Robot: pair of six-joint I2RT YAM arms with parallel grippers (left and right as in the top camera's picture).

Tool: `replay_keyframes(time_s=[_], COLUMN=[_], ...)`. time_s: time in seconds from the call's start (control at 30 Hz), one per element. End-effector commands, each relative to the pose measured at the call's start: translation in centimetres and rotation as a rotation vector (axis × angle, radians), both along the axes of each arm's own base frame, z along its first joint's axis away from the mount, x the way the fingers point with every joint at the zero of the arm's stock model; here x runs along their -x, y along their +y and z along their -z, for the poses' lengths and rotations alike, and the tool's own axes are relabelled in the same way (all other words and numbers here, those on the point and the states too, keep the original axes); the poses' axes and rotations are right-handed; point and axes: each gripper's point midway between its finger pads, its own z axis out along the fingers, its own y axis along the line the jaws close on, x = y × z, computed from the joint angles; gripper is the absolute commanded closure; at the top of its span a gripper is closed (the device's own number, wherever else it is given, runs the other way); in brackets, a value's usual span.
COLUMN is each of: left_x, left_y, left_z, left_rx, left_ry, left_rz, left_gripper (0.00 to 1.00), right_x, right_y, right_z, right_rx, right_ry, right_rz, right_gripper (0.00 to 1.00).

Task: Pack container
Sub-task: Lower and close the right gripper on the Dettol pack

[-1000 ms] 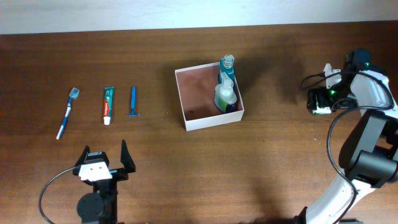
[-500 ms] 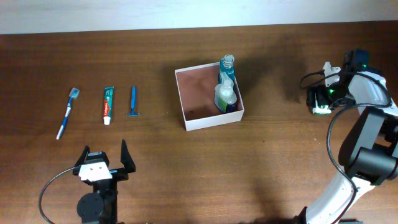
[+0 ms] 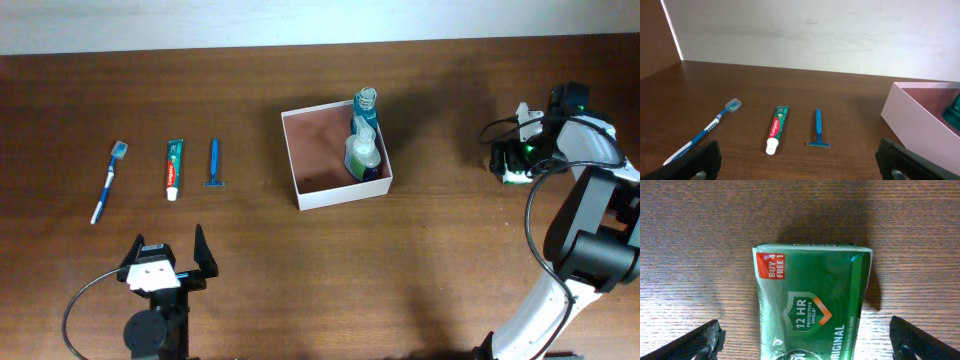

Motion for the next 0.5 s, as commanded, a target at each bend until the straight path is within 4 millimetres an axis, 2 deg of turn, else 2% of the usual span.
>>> replay_keyframes(time_s=[0.0, 0.47], left_x=[0.01, 0.01], left_y=[0.11, 0.12], left_z=[0.18, 0.18], left_rx=[0.009, 0.009], left_ry=[-0.002, -0.002], left_rz=[-0.007, -0.008], left_gripper=[0.01, 0.01], right_x=[0.24, 0.48], right_y=[0.63, 1.03], right_z=[1.1, 2.04], right_rx=[-0.022, -0.047], right_ry=[0.021, 0.039], right_rz=[-0.008, -0.01], right_gripper=[0.01, 0.01])
